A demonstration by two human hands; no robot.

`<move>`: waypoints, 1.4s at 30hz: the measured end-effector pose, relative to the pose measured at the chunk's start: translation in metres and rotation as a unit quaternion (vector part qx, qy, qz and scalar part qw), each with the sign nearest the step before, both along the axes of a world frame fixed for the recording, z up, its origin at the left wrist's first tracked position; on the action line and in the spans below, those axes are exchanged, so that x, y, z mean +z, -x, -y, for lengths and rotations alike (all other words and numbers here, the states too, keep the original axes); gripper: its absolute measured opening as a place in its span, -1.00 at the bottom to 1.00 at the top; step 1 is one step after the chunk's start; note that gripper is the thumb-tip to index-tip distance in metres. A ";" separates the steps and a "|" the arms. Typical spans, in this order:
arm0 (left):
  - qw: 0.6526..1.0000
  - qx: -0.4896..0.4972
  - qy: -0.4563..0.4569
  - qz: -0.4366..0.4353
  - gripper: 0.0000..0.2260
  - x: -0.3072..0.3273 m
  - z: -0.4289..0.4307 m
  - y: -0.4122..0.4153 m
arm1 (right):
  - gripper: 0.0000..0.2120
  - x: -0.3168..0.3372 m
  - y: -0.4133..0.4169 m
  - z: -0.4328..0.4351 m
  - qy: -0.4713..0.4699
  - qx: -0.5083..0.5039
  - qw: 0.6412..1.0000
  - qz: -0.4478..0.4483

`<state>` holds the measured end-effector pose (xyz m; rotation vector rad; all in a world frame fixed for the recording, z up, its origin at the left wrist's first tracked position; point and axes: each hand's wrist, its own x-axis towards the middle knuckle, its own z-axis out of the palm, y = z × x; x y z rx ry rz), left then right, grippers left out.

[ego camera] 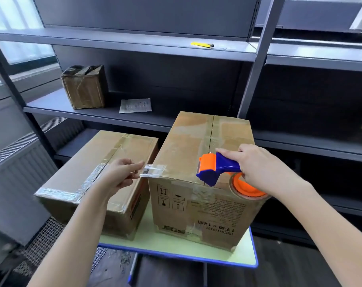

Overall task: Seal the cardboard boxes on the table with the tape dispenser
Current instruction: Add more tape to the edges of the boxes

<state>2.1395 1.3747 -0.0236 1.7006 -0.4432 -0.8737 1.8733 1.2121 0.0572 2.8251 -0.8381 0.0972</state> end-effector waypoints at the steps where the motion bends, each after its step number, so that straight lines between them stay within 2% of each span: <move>1: 1.000 0.001 0.002 0.000 -0.81 -0.001 -0.001 -0.001 | -0.31 0.000 0.000 -0.002 0.007 0.001 1.000 -0.002; 6: 1.000 -0.010 -0.006 -0.005 -0.79 -0.009 -0.001 -0.007 | -0.33 -0.002 0.001 -0.004 0.017 -0.002 1.000 -0.006; 13: 0.995 -0.032 0.005 -0.099 -0.72 -0.039 0.001 0.013 | -0.30 -0.002 -0.002 -0.001 0.005 0.000 1.000 -0.021; 15: 0.994 -0.038 0.005 -0.100 -0.72 -0.041 0.002 0.014 | -0.29 -0.002 -0.003 0.002 -0.004 0.004 1.000 -0.022; 21: 0.993 -0.083 -0.080 -0.007 -0.70 -0.047 -0.004 0.024 | -0.28 -0.002 -0.002 0.005 -0.008 0.011 1.000 -0.019; 22: 0.995 -0.076 -0.063 0.028 -0.74 -0.049 -0.002 0.028 | -0.28 -0.002 -0.003 0.005 -0.005 0.008 1.000 -0.020; 23: 0.993 -0.056 -0.040 0.099 -0.81 -0.054 0.000 0.029 | -0.28 -0.002 -0.003 0.005 0.000 0.008 1.000 -0.025; 25: 0.962 0.016 0.035 0.272 -0.89 -0.054 0.001 0.029 | -0.28 -0.003 -0.005 0.005 0.006 0.006 0.999 -0.031; 26: 0.934 0.031 0.093 0.344 -0.85 -0.048 -0.001 0.030 | -0.28 -0.002 -0.005 0.005 0.003 0.005 1.000 -0.030; 28: 0.859 -0.033 0.176 0.479 -0.67 -0.034 -0.004 0.036 | -0.27 -0.003 -0.004 0.006 -0.012 -0.002 1.000 -0.027; 30: 0.775 -0.118 0.172 0.597 -0.59 -0.028 -0.002 0.049 | -0.27 -0.002 -0.002 0.008 -0.026 -0.009 0.999 -0.027; 32: 0.717 -0.136 0.137 0.670 -0.58 -0.036 0.006 0.062 | -0.28 -0.001 -0.002 0.007 -0.020 -0.007 0.999 -0.032; 33: 0.707 -0.130 0.122 0.685 -0.59 -0.041 0.009 0.067 | -0.28 -0.001 -0.003 0.006 -0.012 -0.005 0.999 -0.037; 37: 0.713 -0.089 0.127 0.684 -0.68 -0.045 0.015 0.068 | -0.31 0.000 -0.007 0.000 0.020 0.006 0.998 -0.053; 42: 0.703 -0.094 0.075 0.701 -0.60 -0.033 0.021 0.084 | -0.31 0.003 -0.004 0.004 -0.003 0.010 0.999 -0.049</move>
